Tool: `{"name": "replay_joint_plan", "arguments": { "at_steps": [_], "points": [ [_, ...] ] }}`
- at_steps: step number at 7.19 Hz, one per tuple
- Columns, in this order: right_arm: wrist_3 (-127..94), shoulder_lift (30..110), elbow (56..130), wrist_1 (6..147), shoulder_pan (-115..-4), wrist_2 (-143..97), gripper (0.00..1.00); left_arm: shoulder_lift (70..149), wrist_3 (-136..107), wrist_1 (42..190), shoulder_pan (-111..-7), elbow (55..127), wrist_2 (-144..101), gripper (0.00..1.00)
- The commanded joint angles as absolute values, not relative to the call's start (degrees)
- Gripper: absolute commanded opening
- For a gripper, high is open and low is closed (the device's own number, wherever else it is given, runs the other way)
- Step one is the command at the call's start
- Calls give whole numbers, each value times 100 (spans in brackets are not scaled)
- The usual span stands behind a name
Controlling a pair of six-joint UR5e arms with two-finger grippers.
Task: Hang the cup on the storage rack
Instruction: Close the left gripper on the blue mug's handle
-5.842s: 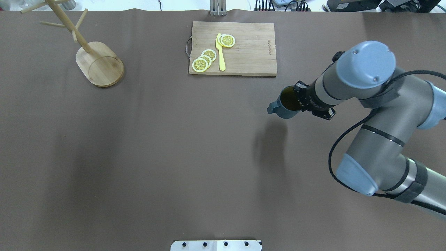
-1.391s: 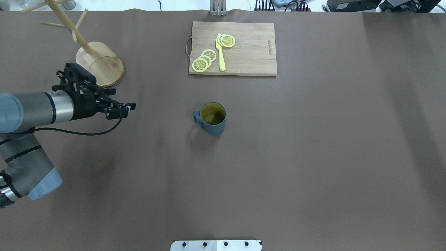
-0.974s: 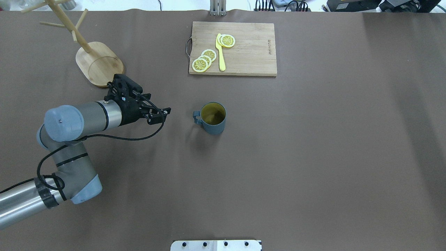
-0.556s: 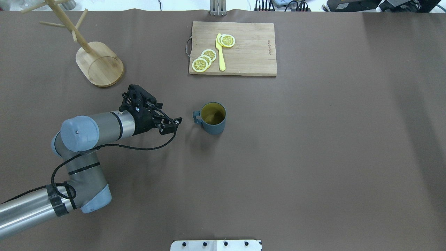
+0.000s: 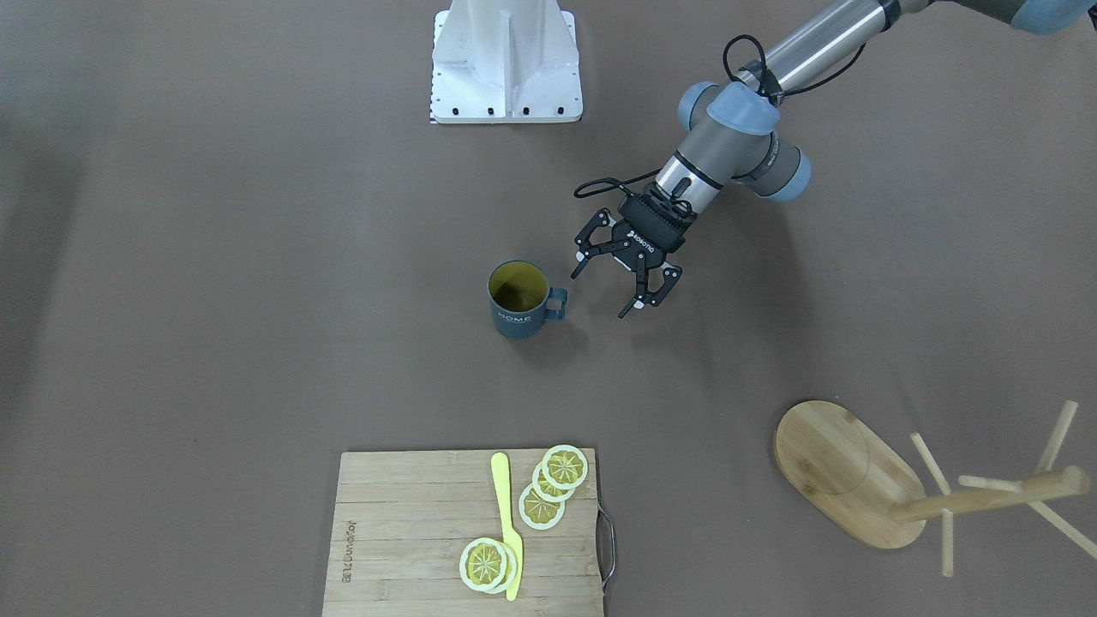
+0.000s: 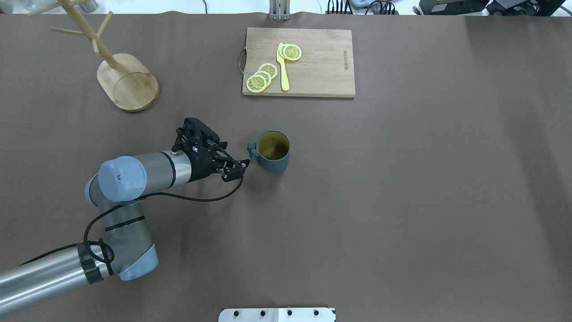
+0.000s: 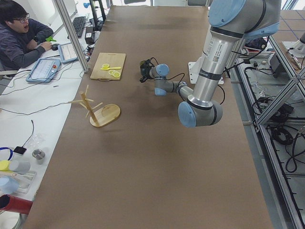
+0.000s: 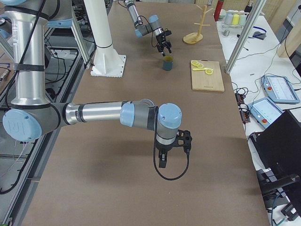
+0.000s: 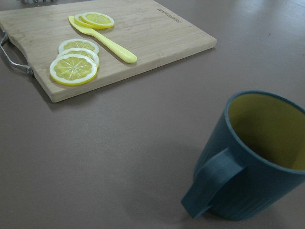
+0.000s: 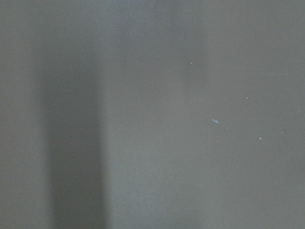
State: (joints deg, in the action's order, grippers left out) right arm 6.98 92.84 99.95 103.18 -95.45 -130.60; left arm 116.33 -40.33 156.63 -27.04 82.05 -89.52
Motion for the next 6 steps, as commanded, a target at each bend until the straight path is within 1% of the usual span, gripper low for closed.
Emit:
{"name": "replay_joint_plan", "arguments": {
  "at_steps": [1, 4, 6],
  "points": [
    [694, 9290, 10002, 10318, -9545, -13061, 100, 11812, -4131, 15653, -2654, 8077, -8938, 79],
    [694, 9290, 9993, 10318, -9545, -13061, 100, 11865, -4131, 15662, -2663, 7999, -8938, 65],
    [694, 9290, 10002, 10318, -9545, -13061, 100, 11900, -4131, 15662, -2663, 7972, -8938, 59]
  ]
}}
